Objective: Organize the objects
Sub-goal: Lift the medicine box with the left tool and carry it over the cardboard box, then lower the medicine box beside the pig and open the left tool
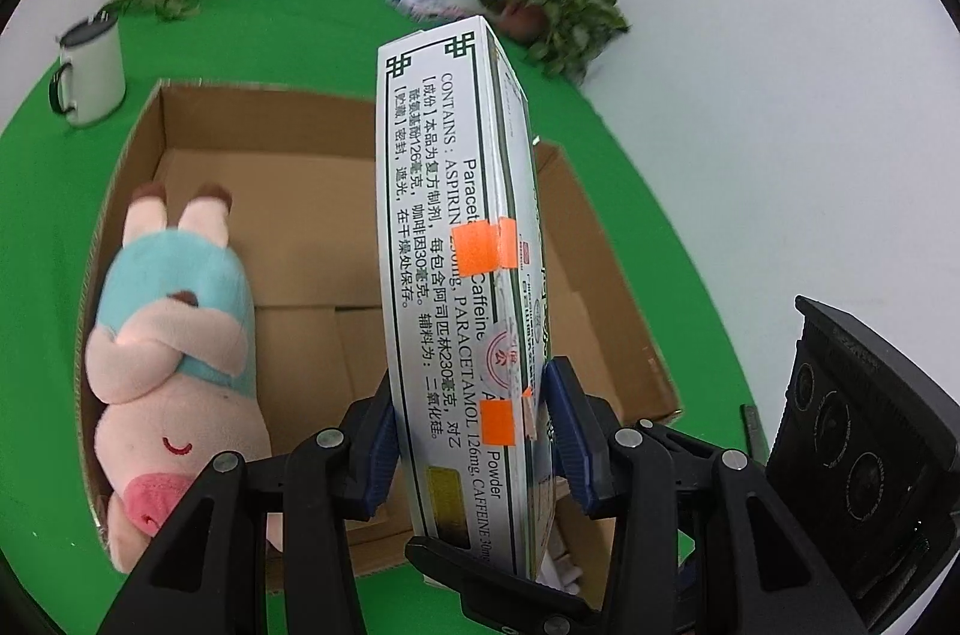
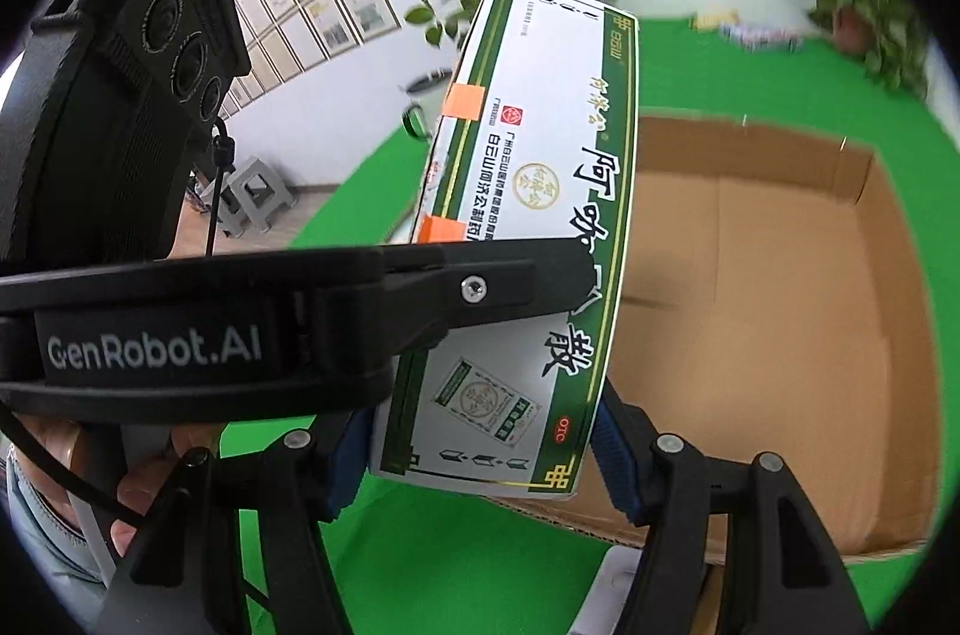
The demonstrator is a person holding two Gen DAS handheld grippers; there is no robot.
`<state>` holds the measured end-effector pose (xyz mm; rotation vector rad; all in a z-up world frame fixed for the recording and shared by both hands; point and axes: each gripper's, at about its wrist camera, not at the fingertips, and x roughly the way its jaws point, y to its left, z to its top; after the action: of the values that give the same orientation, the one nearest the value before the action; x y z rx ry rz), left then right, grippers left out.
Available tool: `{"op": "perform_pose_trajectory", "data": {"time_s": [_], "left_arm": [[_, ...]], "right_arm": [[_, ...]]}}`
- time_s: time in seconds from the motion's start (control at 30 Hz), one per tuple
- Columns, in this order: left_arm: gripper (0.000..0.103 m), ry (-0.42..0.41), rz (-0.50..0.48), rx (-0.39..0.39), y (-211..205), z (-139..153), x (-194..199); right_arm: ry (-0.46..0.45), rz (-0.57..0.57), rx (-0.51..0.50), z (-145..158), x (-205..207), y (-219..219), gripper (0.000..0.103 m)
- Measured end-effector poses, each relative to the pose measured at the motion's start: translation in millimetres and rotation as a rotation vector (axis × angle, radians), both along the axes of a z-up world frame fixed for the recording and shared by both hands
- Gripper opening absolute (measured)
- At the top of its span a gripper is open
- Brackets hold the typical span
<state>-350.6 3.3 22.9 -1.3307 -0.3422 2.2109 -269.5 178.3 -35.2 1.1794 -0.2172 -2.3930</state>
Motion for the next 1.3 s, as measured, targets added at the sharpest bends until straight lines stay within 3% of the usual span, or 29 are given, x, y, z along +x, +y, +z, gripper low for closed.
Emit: {"op": "perform_pose_trajectory", "data": {"time_s": [0.3, 0.57, 0.8, 0.9, 1.03, 1.07, 1.13, 1.3], "left_arm": [[0.043, -0.166, -0.001, -0.124, 14.7, -70.5, -33.1], [0.048, -0.182, 0.002, -0.18, 23.4, -68.4, -40.9], [0.049, -0.115, 0.074, -0.17, -3.7, -38.0, -20.6], [0.049, -0.074, 0.098, -0.204, -10.3, -30.0, -14.1], [0.049, -0.029, 0.117, -0.167, -29.4, -13.8, -12.5], [0.049, -0.018, 0.124, -0.164, -37.1, -12.4, -12.6], [0.049, 0.011, 0.138, -0.177, -48.0, -4.5, -4.2], [0.049, 0.128, 0.153, -0.232, -60.2, 3.1, 14.0]], "right_arm": [[-0.209, 0.003, -0.104, -78.0, -40.5, 17.0, 0.063], [-0.268, 0.013, -0.147, -97.1, -42.9, 26.6, 0.062], [-0.271, 0.001, -0.077, -101.0, -39.9, 23.6, 0.06], [-0.275, -0.004, -0.059, -102.2, -39.5, 18.7, 0.061], [-0.294, -0.017, -0.023, -101.6, -38.1, 8.2, 0.065], [-0.297, -0.02, -0.019, -101.2, -38.0, 6.7, 0.07], [-0.297, -0.032, -0.022, -98.0, -35.6, 6.1, 0.075], [-0.245, -0.073, -0.053, -82.2, -38.4, 13.1, 0.075]]}}
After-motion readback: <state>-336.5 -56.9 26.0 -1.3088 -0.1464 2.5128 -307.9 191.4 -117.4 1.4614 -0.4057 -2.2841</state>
